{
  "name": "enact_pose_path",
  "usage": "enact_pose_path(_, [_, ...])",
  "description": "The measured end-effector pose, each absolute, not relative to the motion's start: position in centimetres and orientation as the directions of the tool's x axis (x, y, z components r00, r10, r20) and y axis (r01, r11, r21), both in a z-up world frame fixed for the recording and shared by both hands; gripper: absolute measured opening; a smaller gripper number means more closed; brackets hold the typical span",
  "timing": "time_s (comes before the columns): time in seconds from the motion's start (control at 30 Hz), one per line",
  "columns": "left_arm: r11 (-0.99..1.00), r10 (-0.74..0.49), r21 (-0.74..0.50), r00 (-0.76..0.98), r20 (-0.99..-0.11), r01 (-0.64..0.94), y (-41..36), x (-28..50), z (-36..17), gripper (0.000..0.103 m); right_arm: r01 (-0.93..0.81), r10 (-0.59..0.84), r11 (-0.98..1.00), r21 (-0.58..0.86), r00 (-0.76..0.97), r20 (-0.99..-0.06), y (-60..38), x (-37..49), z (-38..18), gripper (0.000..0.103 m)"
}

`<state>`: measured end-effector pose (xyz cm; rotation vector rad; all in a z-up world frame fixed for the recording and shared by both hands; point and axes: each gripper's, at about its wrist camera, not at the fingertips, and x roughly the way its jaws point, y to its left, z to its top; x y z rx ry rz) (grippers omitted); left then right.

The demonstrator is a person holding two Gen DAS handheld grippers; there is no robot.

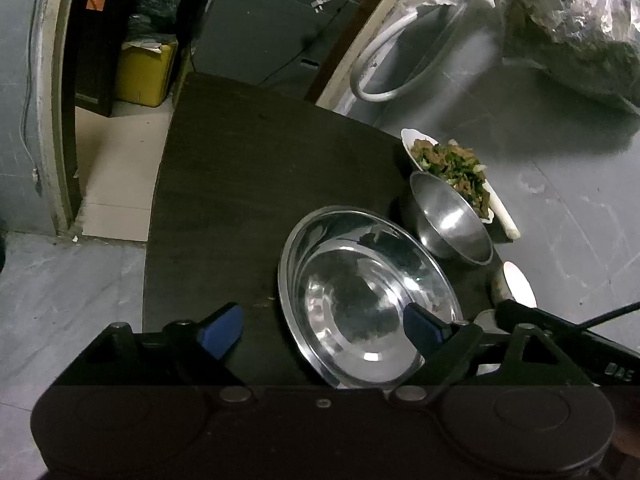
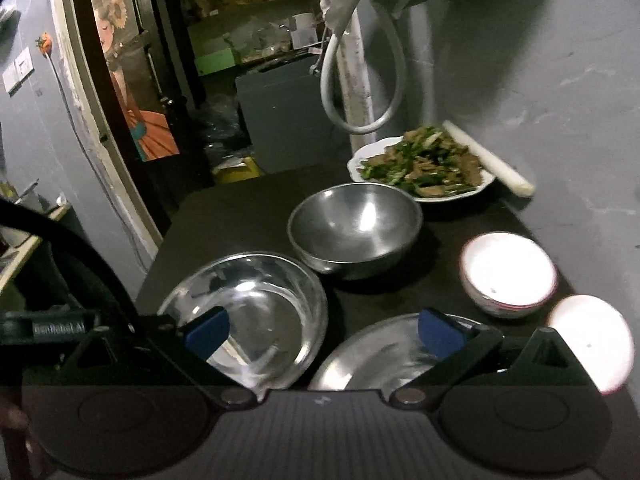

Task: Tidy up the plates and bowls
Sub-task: 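Close the right tool on the large steel plate rim while the left tool grips it too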

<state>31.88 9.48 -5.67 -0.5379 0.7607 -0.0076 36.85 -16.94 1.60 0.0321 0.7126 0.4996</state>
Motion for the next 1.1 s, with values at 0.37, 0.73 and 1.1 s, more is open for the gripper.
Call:
enact_pose_path(0.37, [0.845, -0.2, -0.488, 0.717, -0.668, -0.219, 10.0, 32.5, -6.6, 0.066, -0.473, 0.473, 0.859, 0.195, 0.589, -0.656, -13.9, 39.9, -0.1, 0.086])
enact_pose_path(0.73, [0.829, -0.191, -0.496, 0.704, -0.684, -0.257, 10.3, 32.4, -7.0, 0.039, -0.474, 0.415, 0.87, 0.136, 0.554, -0.721, -11.8, 41.4, -1.4, 0.071])
enact_pose_path(1.1, [0.832, -0.179, -0.484, 0.695, -0.697, -0.272, 10.2, 32.3, -7.3, 0.012, -0.434, 0.379, 0.889, 0.148, 0.513, -0.77, -11.6, 42.3, -2.4, 0.032])
